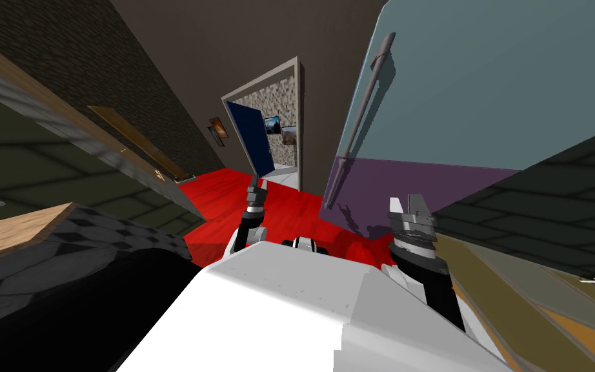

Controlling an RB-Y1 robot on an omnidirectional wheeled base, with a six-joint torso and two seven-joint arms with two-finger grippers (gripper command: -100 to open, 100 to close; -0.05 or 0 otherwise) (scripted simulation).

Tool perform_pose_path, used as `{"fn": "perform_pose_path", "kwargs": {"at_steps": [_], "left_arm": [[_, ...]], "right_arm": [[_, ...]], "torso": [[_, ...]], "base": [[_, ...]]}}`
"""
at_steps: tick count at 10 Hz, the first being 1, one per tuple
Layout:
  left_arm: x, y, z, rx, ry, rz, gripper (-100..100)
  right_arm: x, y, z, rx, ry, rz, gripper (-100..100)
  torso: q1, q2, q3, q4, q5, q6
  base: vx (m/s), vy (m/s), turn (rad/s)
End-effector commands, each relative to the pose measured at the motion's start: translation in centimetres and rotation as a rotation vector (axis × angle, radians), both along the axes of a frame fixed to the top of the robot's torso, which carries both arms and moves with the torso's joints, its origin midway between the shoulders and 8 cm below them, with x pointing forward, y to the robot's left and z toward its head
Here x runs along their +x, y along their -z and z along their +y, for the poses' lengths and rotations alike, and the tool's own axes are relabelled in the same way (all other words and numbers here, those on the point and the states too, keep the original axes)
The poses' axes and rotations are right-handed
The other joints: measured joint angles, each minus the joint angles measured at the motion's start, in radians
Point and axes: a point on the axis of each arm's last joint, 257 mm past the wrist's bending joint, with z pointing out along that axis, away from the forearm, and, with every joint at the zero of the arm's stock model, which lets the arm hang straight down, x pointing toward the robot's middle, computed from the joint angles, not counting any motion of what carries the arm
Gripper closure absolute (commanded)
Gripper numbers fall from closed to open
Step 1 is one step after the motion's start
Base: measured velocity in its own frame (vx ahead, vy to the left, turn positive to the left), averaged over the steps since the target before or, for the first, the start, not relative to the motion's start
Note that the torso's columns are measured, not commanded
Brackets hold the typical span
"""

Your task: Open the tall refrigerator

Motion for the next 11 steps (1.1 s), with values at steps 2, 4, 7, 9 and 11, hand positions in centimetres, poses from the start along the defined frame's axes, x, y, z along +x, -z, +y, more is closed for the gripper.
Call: {"fn": "perform_pose_path", "kwargs": {"at_steps": [2, 4, 7, 9, 11], "left_arm": [[0.0, 0.0, 0.0, 0.0, 0.0, 0.0, 0], [0.0, 0.0, 0.0, 0.0, 0.0, 0.0, 0], [0.0, 0.0, 0.0, 0.0, 0.0, 0.0, 0], [0.0, 0.0, 0.0, 0.0, 0.0, 0.0, 0], [0.0, 0.0, 0.0, 0.0, 0.0, 0.0, 0]], "right_arm": [[-1.1, 1.2, -2.5, -0.095, 0.113, 0.082, -100], [-2.3, 2.0, -4.6, -0.174, 0.206, 0.151, -100], [-3.8, 2.8, -6.8, -0.26, 0.303, 0.226, -100], [-5.3, 3.4, -9.0, -0.352, 0.4, 0.303, -100], [-6.5, 3.9, -10.4, -0.406, 0.455, 0.356, -100]], "torso": [[-0.002, 0.0, 0.0, 0.0, -0.001, 0.0], [-0.001, 0.002, 0.001, 0.001, 0.0, 0.0], [-0.001, -0.002, -0.002, -0.001, 0.0, 0.0], [-0.002, 0.001, 0.0, 0.0, -0.001, 0.0], [-0.001, 0.0, 0.0, 0.0, 0.0, 0.0]], "base": [[0.103, 0.049, 0.07], [0.093, 0.062, 0.091], [0.126, 0.049, 0.09], [0.125, 0.052, 0.117], [0.111, 0.039, 0.054]]}}
